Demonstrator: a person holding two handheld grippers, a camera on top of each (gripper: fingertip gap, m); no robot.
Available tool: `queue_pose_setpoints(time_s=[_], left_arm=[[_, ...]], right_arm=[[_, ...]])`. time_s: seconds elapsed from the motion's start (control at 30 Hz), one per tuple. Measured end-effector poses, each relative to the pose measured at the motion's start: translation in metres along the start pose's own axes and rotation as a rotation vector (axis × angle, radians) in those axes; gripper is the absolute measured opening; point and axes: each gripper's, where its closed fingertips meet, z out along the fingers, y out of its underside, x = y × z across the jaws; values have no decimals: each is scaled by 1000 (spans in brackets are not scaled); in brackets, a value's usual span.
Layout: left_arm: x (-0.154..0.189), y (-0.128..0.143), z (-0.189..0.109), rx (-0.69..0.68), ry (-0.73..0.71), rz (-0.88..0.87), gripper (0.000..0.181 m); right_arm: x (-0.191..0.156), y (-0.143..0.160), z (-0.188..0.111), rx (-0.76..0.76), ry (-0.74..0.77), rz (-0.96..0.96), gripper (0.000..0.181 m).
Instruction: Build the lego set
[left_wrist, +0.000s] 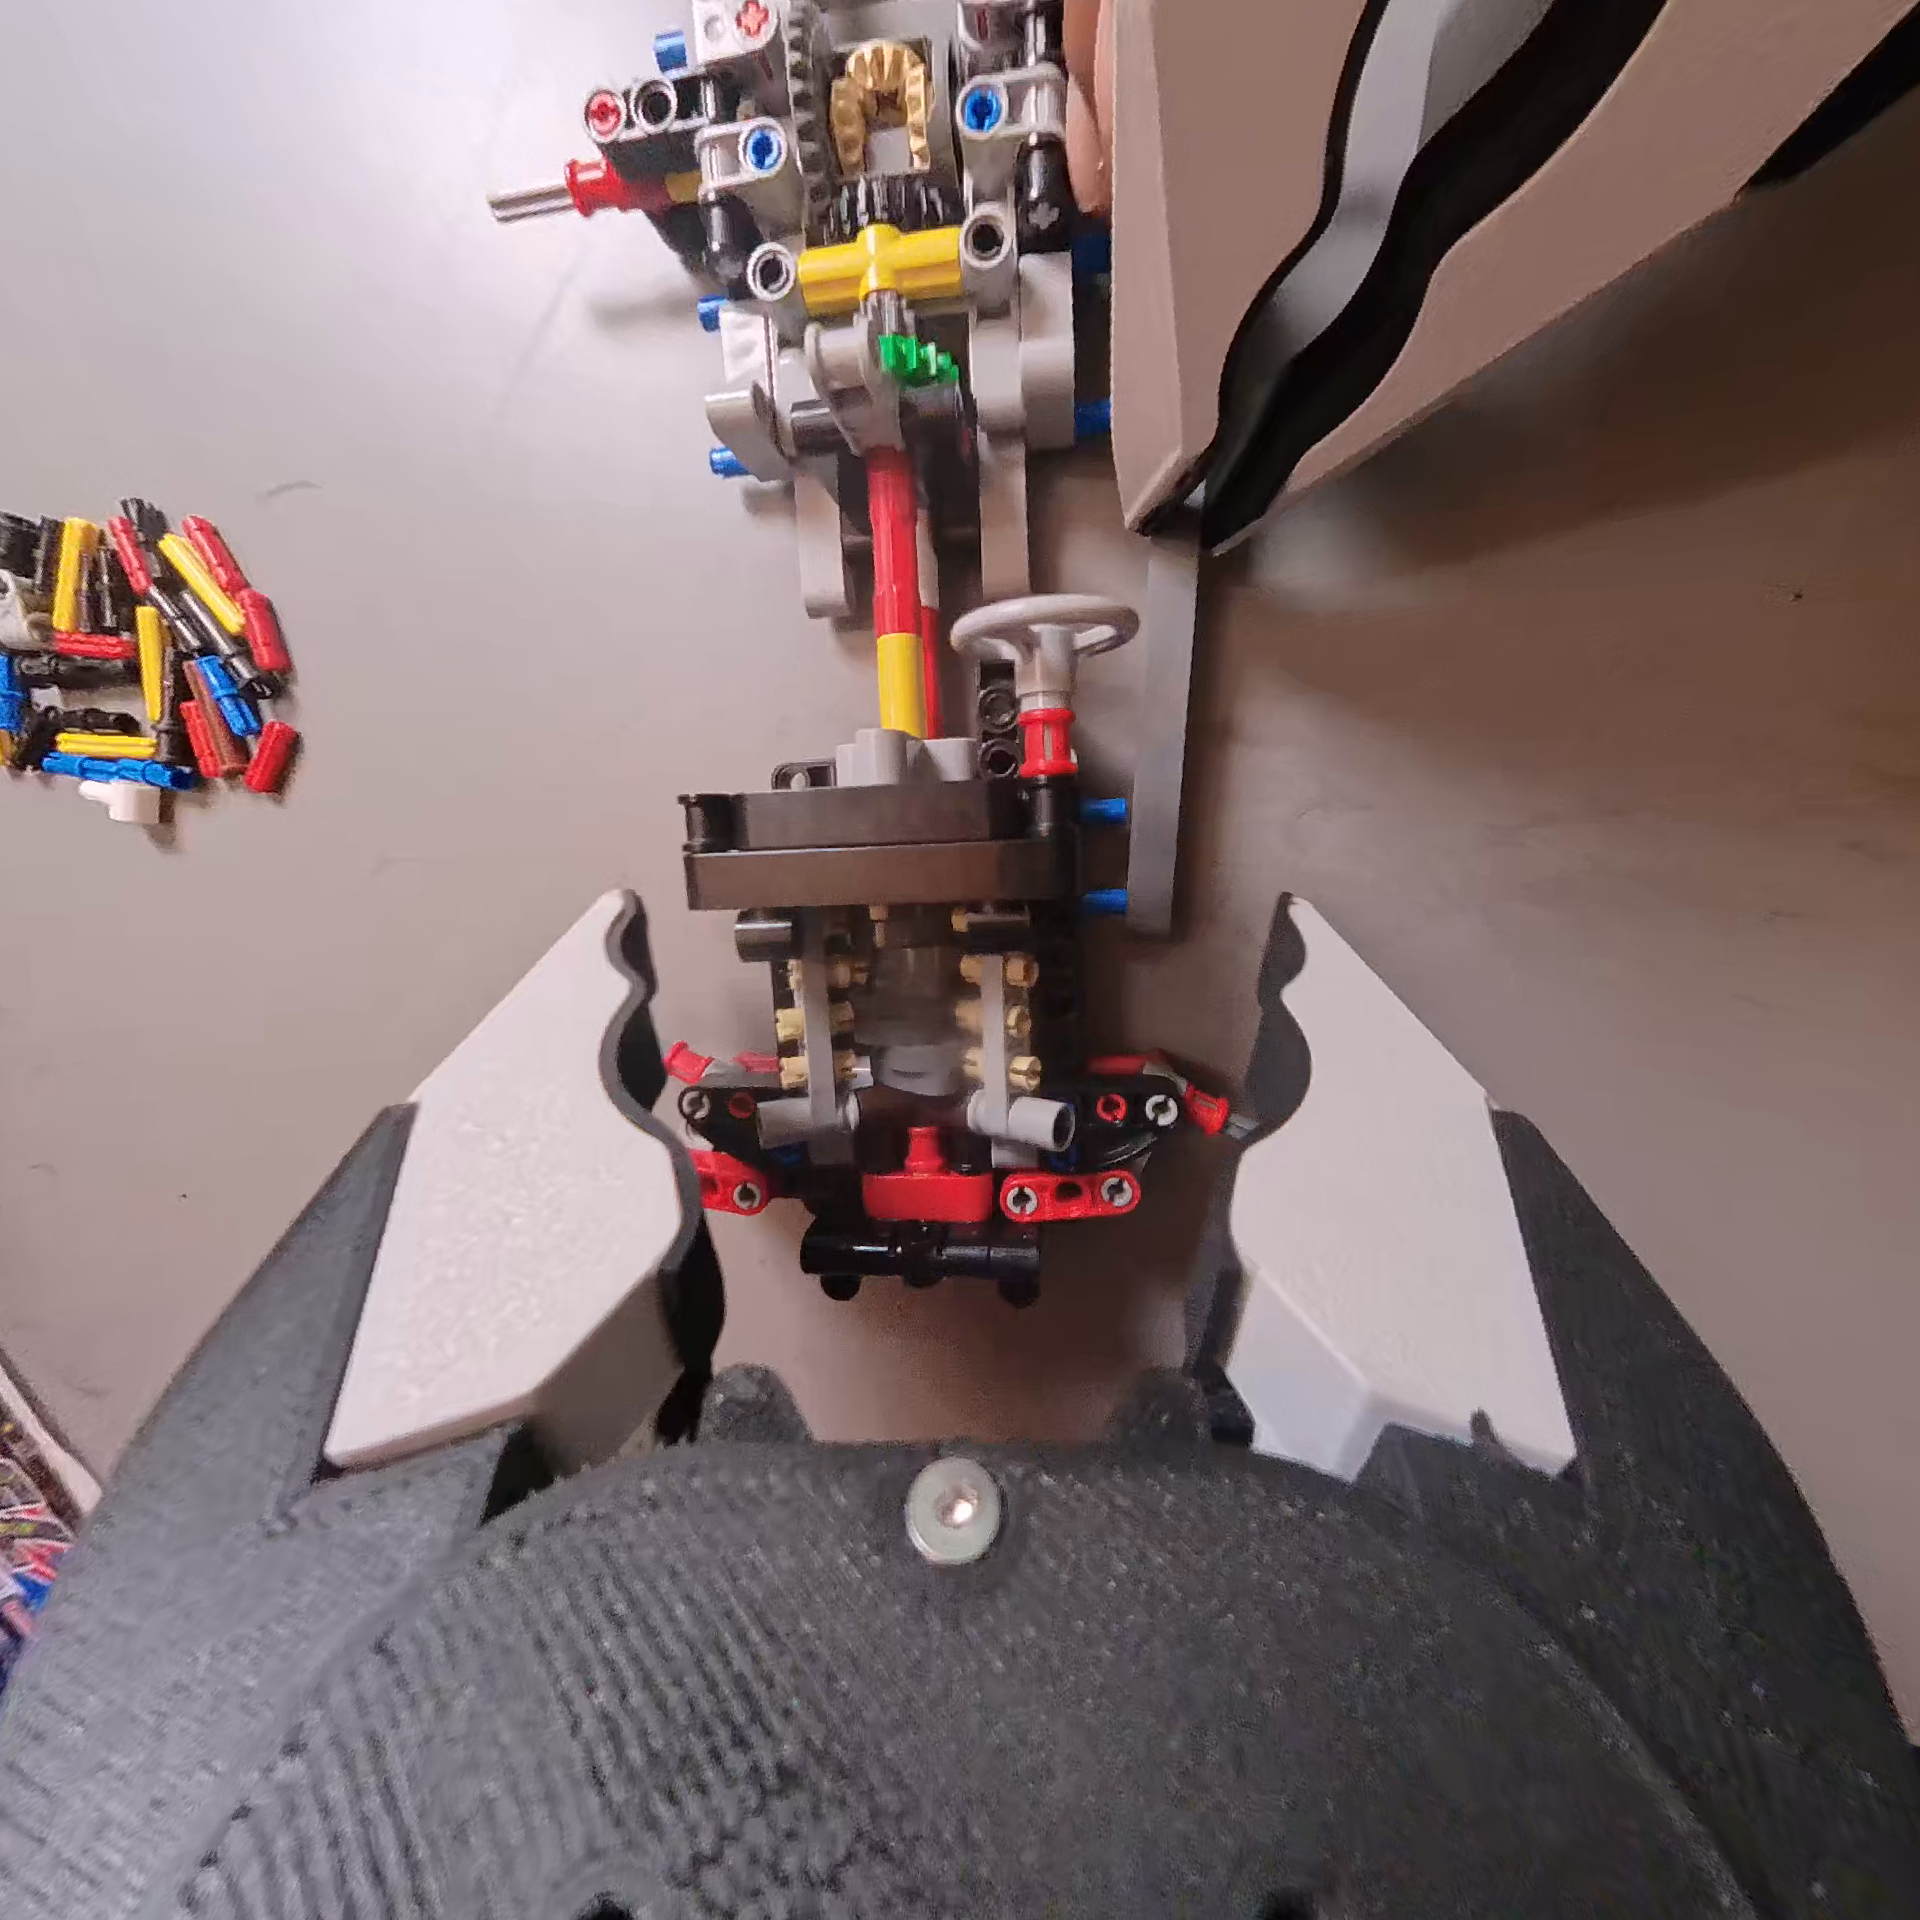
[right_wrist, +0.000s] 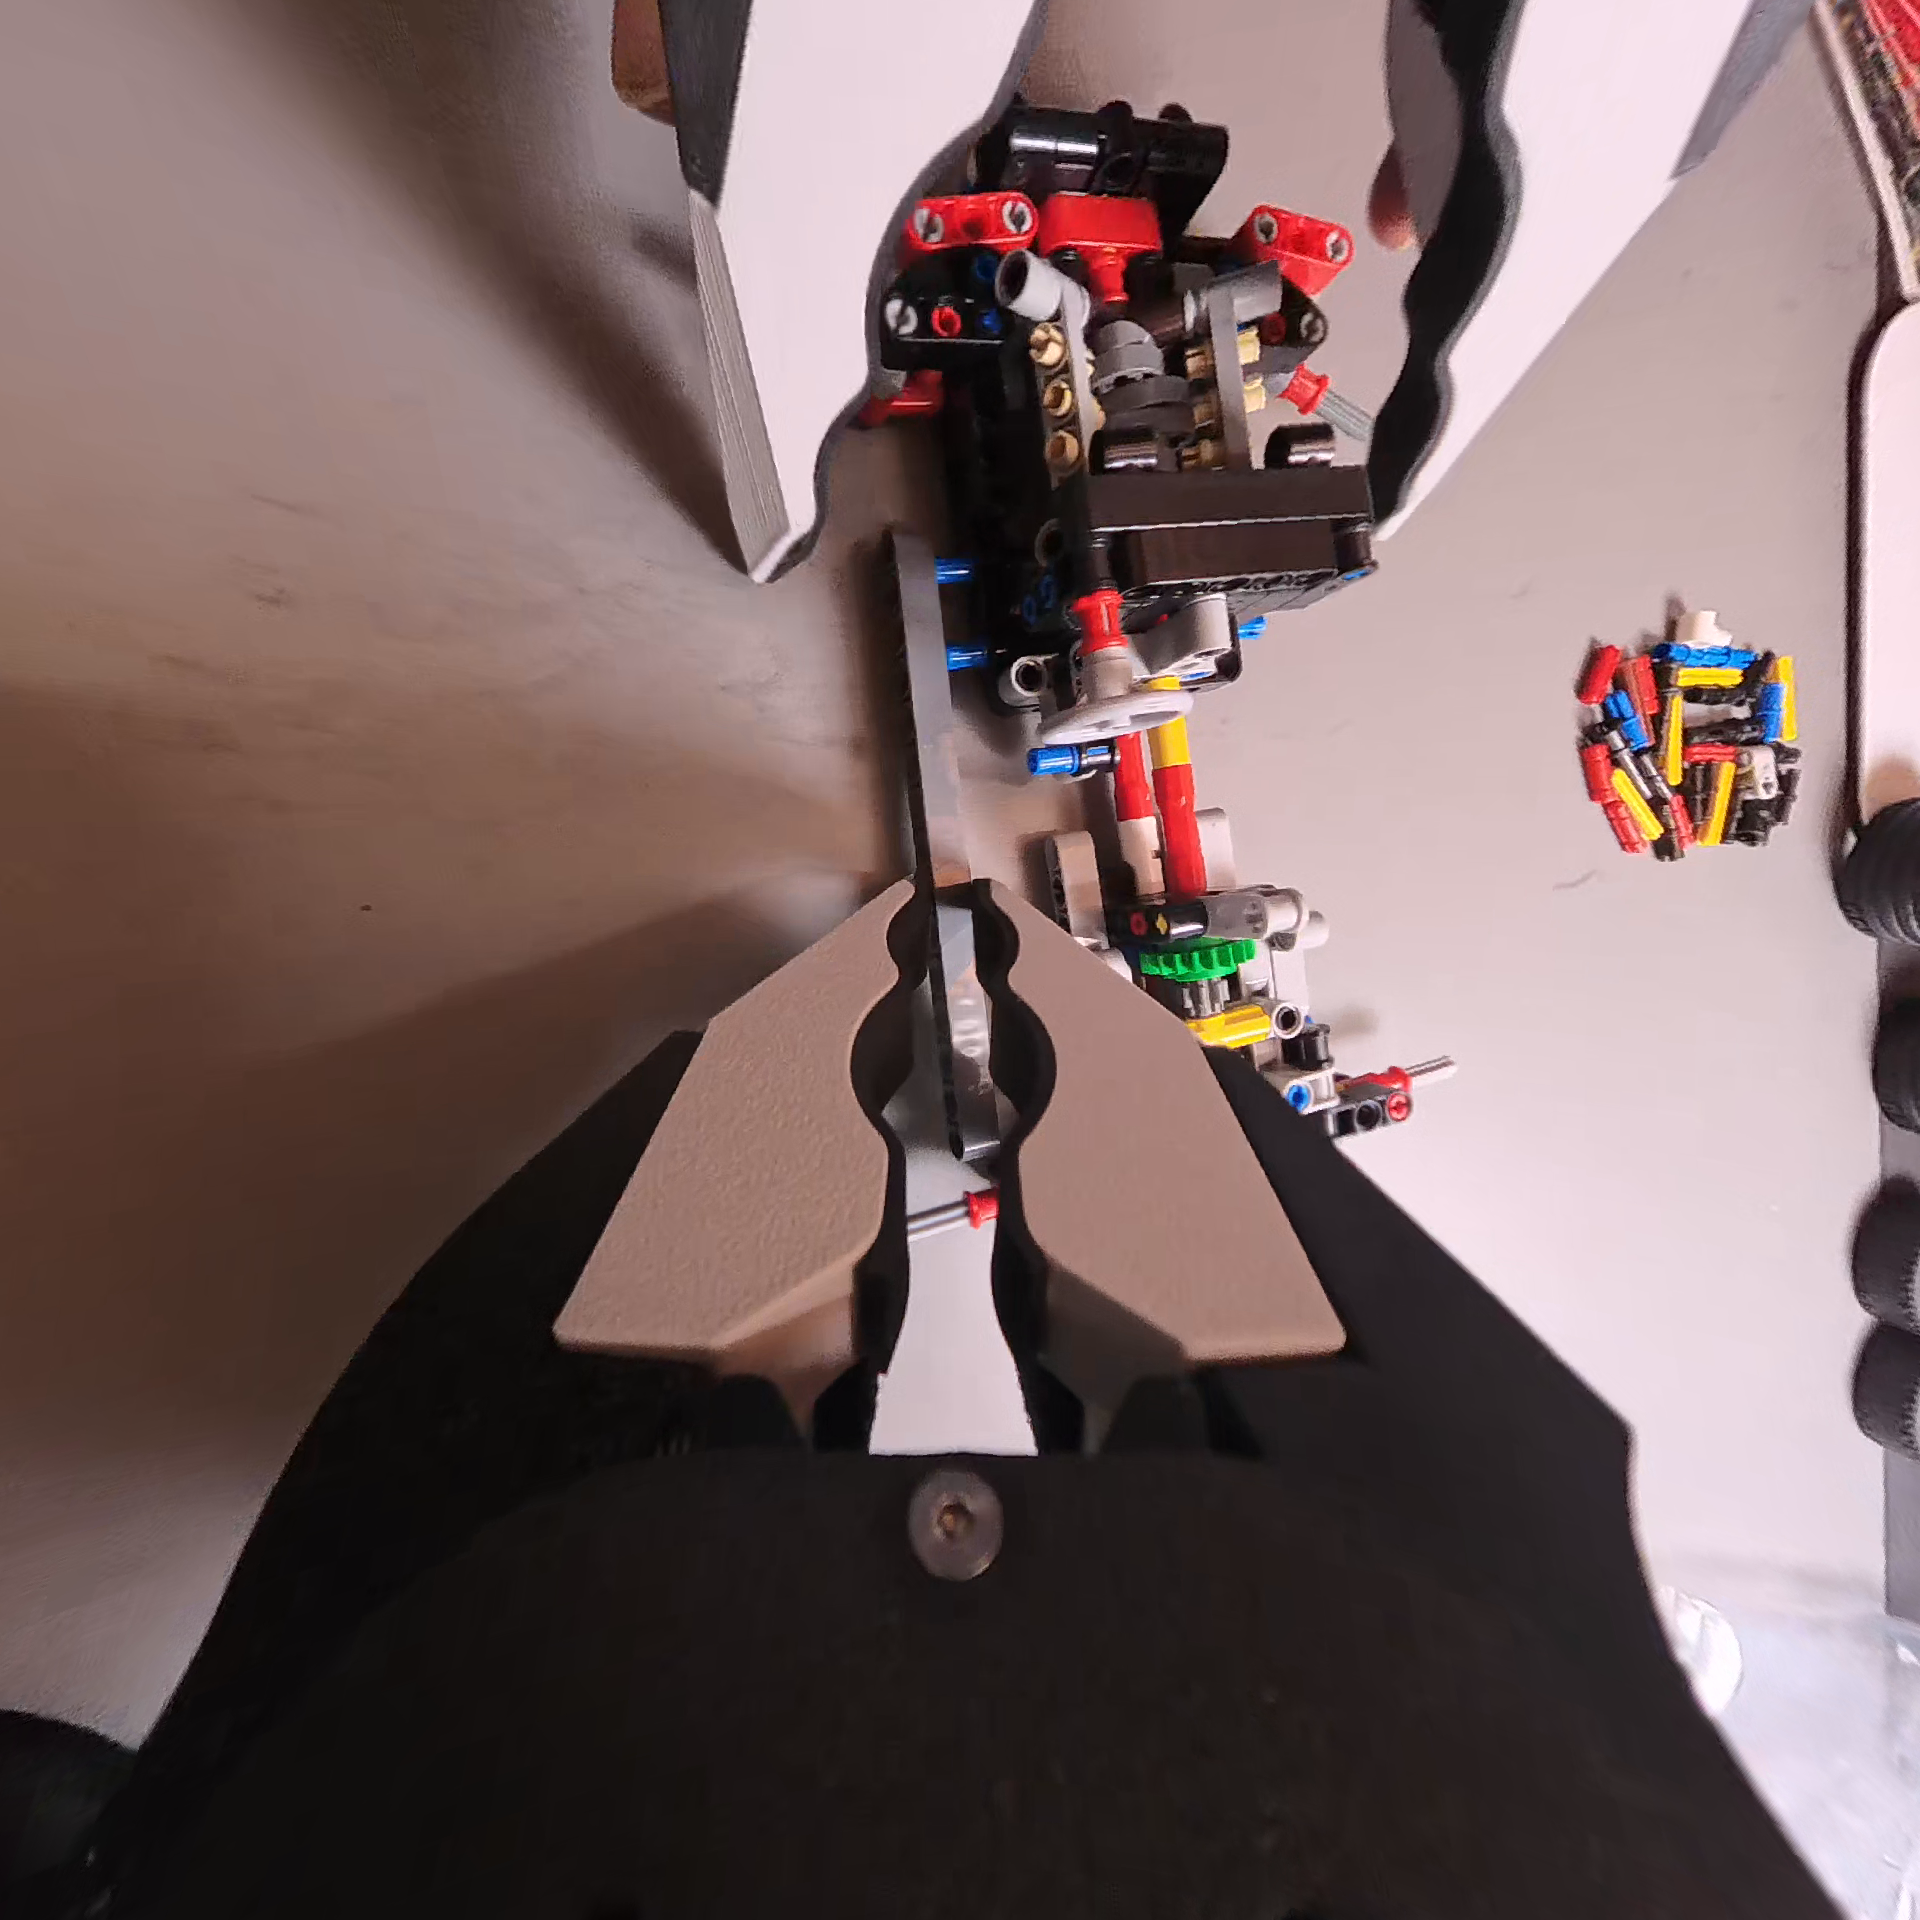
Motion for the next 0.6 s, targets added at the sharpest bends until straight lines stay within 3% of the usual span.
queue_pose_setpoints(time_s=[0.27, 0.6], left_arm=[[3, -1, 0, 48, 49, -13, 78], [2, 0, -2, 31, 36, 22, 74]], right_arm=[[2, 3, 3, -14, 17, 17, 4], [3, 1, 1, 33, 11, 48, 4]])
